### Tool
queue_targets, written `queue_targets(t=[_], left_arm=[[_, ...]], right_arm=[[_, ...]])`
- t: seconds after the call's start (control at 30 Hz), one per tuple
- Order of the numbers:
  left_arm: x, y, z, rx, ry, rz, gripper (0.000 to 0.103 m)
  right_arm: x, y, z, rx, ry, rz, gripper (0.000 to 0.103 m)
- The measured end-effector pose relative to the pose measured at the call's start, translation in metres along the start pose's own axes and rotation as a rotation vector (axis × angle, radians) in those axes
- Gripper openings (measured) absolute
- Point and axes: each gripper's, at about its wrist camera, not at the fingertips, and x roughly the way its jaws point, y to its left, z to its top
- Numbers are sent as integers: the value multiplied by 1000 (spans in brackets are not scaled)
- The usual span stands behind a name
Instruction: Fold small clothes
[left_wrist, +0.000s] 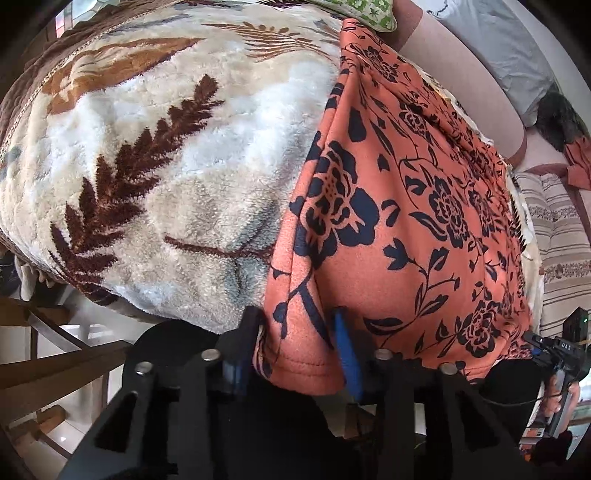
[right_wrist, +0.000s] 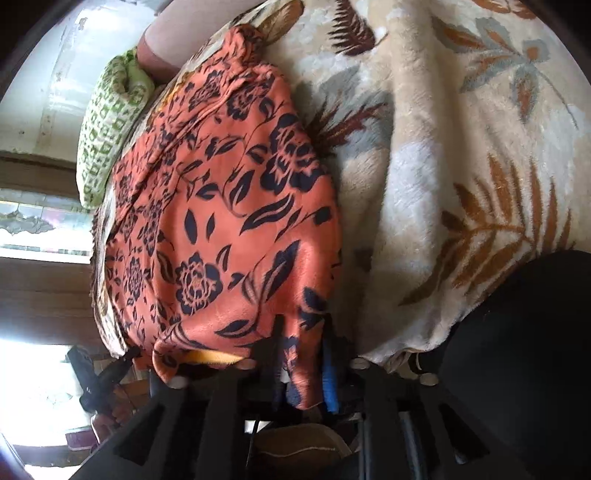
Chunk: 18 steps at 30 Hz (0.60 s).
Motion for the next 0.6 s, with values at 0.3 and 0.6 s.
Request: queue_targets(t=[0.3, 0.6], left_arm=[[-2, 3, 7, 50, -12, -31, 9], [-41, 3, 17, 103, -58, -176, 6]], right_arm=[[6, 10, -3, -90, -70, -60, 10], [-58, 13, 0, -97, -168, 139, 8]])
